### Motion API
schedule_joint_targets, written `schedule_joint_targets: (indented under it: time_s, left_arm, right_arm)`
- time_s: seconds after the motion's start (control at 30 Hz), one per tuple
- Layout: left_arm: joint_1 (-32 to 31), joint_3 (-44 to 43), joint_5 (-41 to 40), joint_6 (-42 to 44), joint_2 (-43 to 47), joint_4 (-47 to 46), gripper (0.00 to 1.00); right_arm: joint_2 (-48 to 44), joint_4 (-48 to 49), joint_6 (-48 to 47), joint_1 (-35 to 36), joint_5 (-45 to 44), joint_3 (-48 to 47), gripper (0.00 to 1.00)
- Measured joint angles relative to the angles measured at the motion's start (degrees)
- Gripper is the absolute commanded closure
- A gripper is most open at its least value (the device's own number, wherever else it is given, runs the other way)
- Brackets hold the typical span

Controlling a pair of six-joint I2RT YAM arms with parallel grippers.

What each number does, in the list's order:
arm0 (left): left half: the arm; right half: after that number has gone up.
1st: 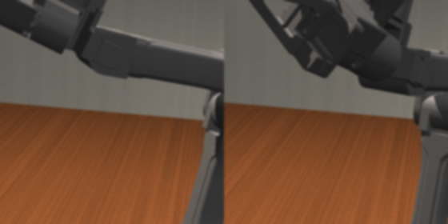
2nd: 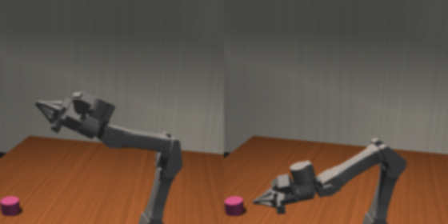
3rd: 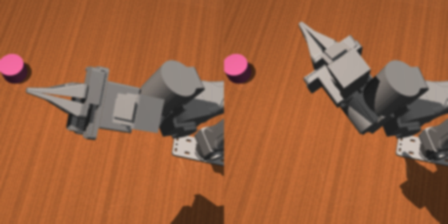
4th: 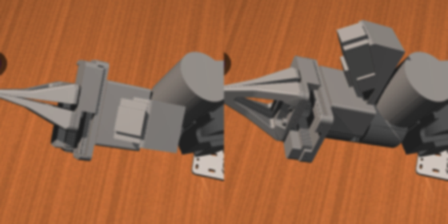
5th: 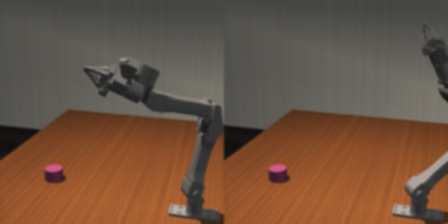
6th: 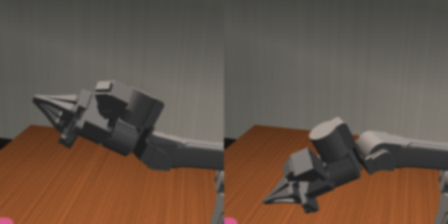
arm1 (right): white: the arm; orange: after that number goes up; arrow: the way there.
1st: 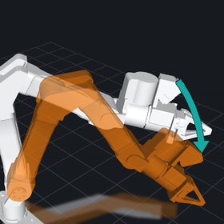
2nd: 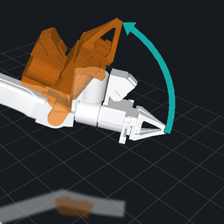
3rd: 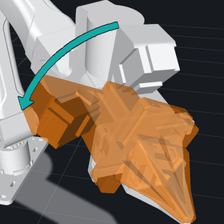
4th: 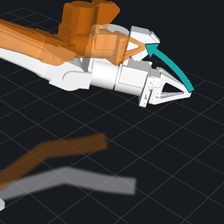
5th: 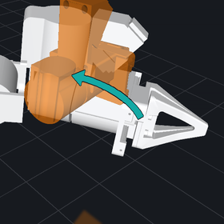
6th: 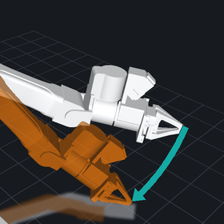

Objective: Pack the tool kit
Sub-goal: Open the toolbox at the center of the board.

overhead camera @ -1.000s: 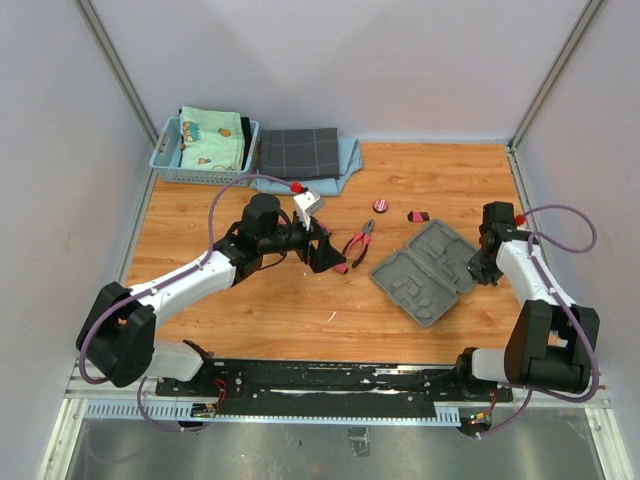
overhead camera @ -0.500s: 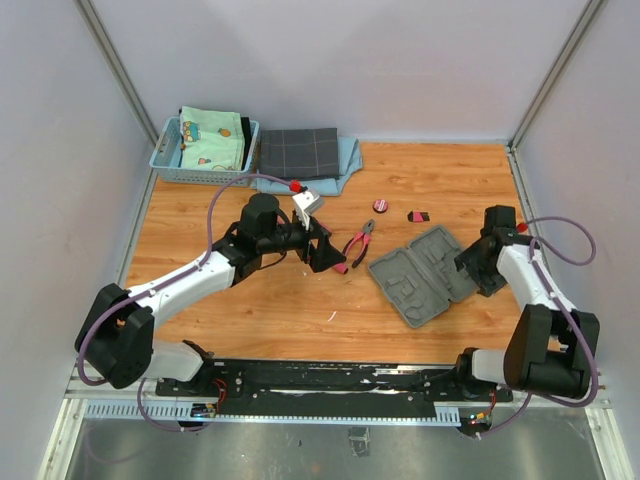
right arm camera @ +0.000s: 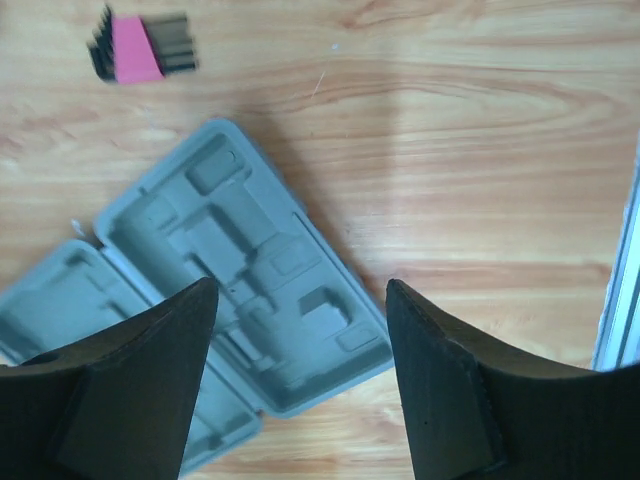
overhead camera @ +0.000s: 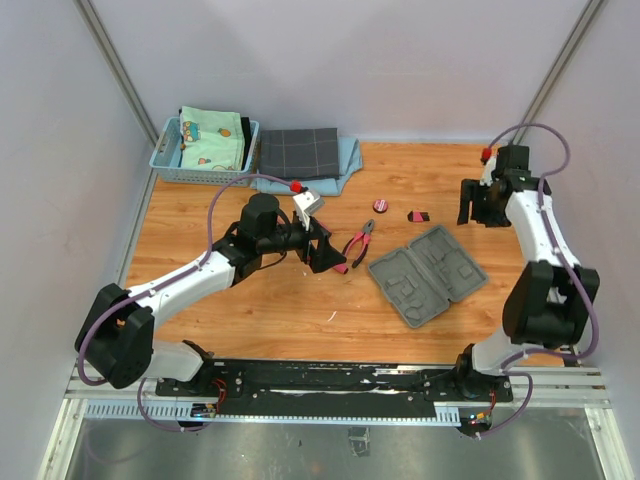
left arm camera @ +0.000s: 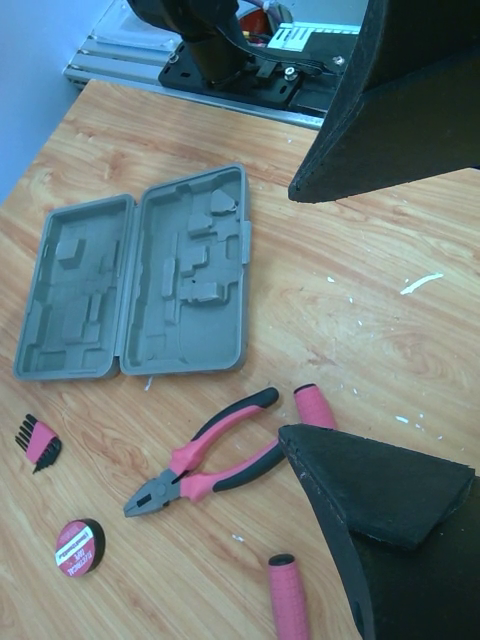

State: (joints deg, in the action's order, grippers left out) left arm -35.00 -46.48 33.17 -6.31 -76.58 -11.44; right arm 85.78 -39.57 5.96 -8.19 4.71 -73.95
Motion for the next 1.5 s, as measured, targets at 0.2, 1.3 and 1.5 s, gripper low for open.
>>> schedule_joint_targets:
  time_s: [0.2,1.3,1.5]
  left_arm:
    - [0.0,0.0,-0.1,0.9,0.0,0.4,0.04]
    - [0.0,-0.1,0.0,1.1,-0.5,0.9,0.04]
    - [0.0,-0.1,-0.1,0.5,-0.5,0.9,0.04]
  right_arm:
    - [11.2,-4.1,-15.8,1.7,3.7,-1.7,0.34]
    - [18.1,-2.3,-19.2,3.4,-0.3,5.3,0.82]
    - [15.6,-3.3,-9.4,3.4,-1.9,8.9,0.80]
